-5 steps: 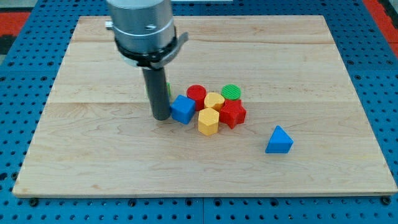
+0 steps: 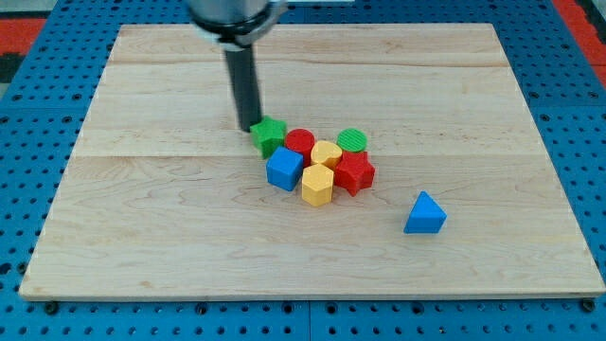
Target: Slide the green star left to the green circle
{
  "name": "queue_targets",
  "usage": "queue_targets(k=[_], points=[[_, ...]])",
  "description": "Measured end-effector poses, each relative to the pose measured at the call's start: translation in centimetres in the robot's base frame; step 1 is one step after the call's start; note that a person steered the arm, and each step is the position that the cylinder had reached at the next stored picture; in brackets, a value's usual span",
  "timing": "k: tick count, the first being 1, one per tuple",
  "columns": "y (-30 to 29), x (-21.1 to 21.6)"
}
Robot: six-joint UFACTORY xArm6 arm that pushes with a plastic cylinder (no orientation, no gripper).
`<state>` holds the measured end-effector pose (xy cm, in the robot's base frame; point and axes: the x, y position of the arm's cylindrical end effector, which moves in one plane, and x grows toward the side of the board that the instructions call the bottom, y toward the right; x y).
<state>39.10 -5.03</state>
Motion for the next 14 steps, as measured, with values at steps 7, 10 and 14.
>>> queue_targets(k=[7, 10, 14], points=[[3.3, -1.8], [8.5, -2.0], [7.3, 1.3]])
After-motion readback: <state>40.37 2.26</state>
